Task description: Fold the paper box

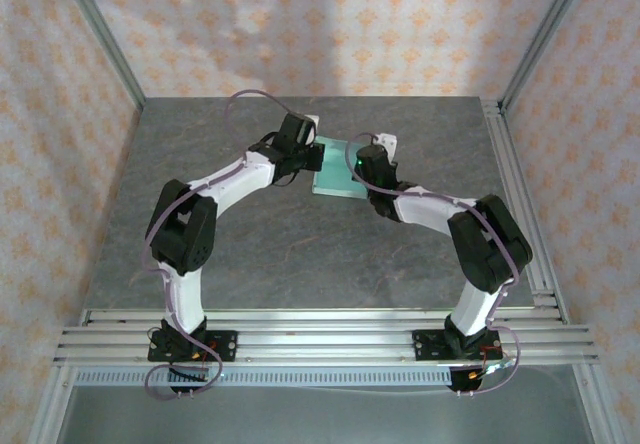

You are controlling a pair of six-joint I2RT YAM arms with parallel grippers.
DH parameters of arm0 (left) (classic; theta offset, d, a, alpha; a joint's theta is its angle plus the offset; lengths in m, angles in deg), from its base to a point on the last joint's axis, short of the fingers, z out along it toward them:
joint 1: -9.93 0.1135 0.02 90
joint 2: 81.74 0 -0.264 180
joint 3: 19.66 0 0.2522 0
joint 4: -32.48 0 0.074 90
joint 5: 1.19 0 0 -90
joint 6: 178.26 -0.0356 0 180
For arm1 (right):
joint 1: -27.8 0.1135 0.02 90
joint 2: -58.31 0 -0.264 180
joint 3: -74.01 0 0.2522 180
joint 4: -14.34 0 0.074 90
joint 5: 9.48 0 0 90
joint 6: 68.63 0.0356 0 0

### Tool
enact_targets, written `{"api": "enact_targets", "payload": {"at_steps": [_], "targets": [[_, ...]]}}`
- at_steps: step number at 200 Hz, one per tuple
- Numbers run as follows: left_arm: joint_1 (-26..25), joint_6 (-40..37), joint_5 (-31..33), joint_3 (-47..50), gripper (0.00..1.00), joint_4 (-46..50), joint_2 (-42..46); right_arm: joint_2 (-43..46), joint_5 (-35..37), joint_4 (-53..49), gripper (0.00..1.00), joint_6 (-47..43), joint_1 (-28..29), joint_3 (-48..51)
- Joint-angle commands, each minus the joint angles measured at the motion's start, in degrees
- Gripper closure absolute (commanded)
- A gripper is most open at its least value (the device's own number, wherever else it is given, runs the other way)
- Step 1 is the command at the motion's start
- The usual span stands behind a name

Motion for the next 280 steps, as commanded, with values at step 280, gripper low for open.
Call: {"api": "enact_targets", "payload": {"at_steps": [280], "targets": [[-5.7,7.9,5.0,20.4,1.00,-14.5,6.4,-4.2,3.6,41.3,0.95,-3.0,4.7,20.3]]}}
